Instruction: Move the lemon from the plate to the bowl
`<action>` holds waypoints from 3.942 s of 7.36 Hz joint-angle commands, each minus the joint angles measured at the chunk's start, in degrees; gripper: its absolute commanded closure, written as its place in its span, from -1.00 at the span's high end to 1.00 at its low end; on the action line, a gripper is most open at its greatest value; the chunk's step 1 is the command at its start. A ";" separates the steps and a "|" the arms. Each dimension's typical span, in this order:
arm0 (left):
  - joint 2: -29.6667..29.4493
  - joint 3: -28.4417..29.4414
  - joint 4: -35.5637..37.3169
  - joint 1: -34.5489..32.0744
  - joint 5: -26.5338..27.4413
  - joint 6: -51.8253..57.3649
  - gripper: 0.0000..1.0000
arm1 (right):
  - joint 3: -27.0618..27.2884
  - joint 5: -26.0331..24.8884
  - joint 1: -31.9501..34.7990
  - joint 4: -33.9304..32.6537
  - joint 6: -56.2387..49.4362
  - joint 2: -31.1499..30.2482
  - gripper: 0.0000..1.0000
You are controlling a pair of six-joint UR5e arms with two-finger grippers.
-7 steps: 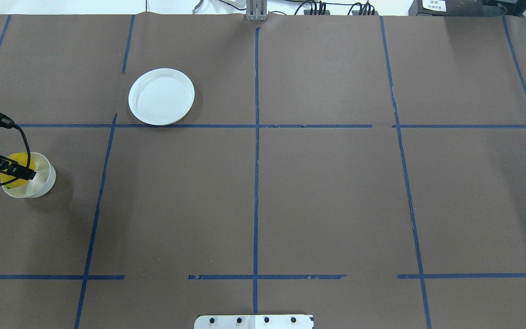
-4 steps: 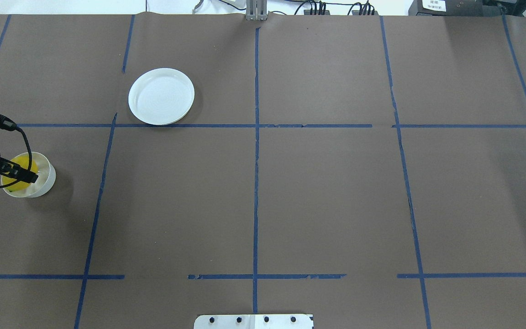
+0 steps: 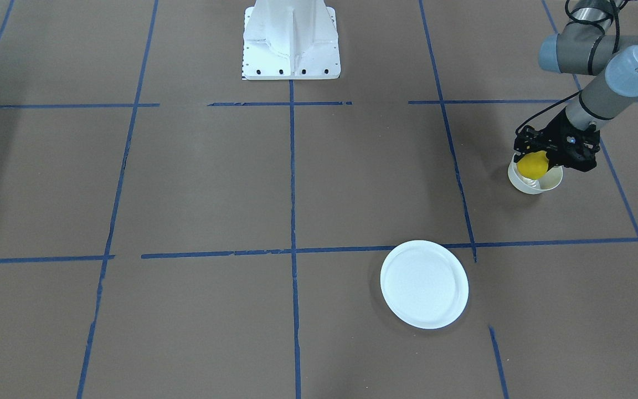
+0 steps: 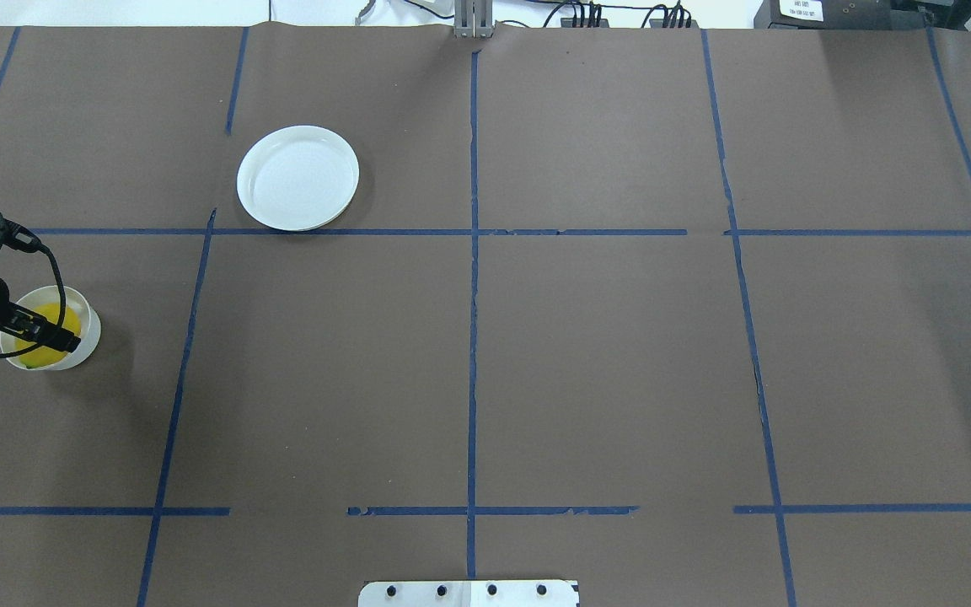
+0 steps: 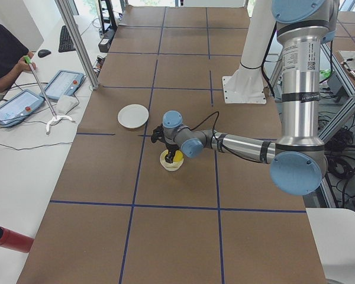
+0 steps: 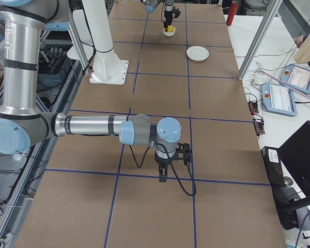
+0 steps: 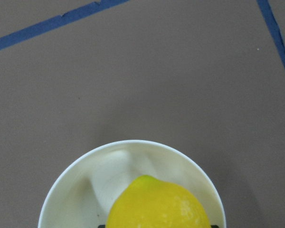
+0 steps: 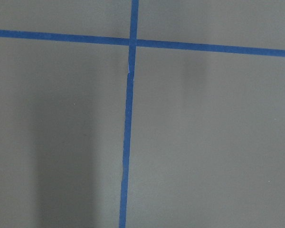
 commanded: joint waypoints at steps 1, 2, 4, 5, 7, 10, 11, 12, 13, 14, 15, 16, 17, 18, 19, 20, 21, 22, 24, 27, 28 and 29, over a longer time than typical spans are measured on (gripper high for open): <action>0.09 -0.14 0.07 -0.07 -0.01 0.11 0.28 | 0.00 0.00 0.00 0.00 0.00 0.00 1.00; 0.09 -0.14 0.07 -0.07 -0.01 0.20 0.40 | 0.00 0.00 0.00 0.00 0.00 0.00 1.00; 0.53 -0.14 0.07 -0.33 -0.01 0.55 0.75 | 0.00 0.00 0.00 0.00 0.00 0.00 1.00; 0.79 -0.14 0.16 -0.51 -0.10 0.64 0.75 | 0.00 0.00 0.00 0.00 0.00 0.00 1.00; 2.18 -3.11 0.77 -0.86 -0.18 0.64 0.74 | 0.00 0.00 0.00 0.00 0.00 0.00 1.00; 5.53 -8.39 1.04 -8.90 -6.91 2.03 0.73 | 0.00 0.00 0.00 0.00 0.00 0.00 1.00; 7.63 -8.66 1.12 -14.17 -8.60 7.36 0.72 | 0.00 0.00 0.00 0.00 0.00 0.00 1.00; 8.17 -8.49 4.17 -21.53 -8.62 14.54 0.72 | 0.00 0.00 0.00 0.00 0.00 0.00 1.00; 7.74 -8.40 12.47 -27.78 -8.27 25.14 0.72 | 0.00 0.00 0.00 0.00 0.00 0.00 1.00; 6.60 -7.62 20.38 -33.58 -8.01 33.86 0.72 | 0.00 0.00 0.00 0.00 0.00 0.00 1.00; 4.59 -6.65 25.59 -38.17 -8.01 35.95 0.72 | 0.00 0.00 0.00 0.00 0.00 0.00 1.00; 3.53 -5.95 28.43 -40.39 -8.09 35.89 0.89 | 0.00 0.00 0.00 0.00 0.00 0.00 1.00; 3.78 -6.03 30.46 -41.72 -8.18 35.62 1.00 | 0.00 0.00 0.00 0.00 0.00 0.00 1.00; 4.39 -6.38 35.18 -41.82 -8.18 35.45 1.00 | 0.00 0.00 0.00 0.00 0.00 0.00 1.00; 4.92 -6.29 36.36 -41.82 -8.27 34.75 1.00 | 0.00 0.00 0.00 0.00 0.00 0.00 1.00; 7.10 -6.73 35.93 -41.73 -8.10 35.00 1.00 | 0.00 0.00 0.00 0.00 0.00 0.00 1.00; 7.55 -7.25 35.84 -41.82 -8.27 34.75 1.00 | 0.00 0.00 0.00 0.00 0.00 0.00 1.00; 7.56 -6.91 35.84 -41.73 -8.53 34.83 1.00 | 0.00 0.00 0.00 0.00 0.00 0.00 1.00; 8.52 -7.17 35.67 -41.73 -8.80 35.18 1.00 | 0.00 0.00 0.00 0.00 0.00 0.00 1.00; 8.44 -7.35 35.58 -41.73 -8.80 35.45 1.00 | 0.00 0.00 0.00 0.00 0.00 0.00 1.00; 7.05 -7.69 36.45 -41.47 -8.71 35.36 1.00 | 0.00 0.00 0.00 0.00 0.00 0.00 1.00; 7.03 -9.09 36.46 -41.47 -8.71 35.36 1.00 | 0.00 0.00 0.00 0.00 0.00 0.00 1.00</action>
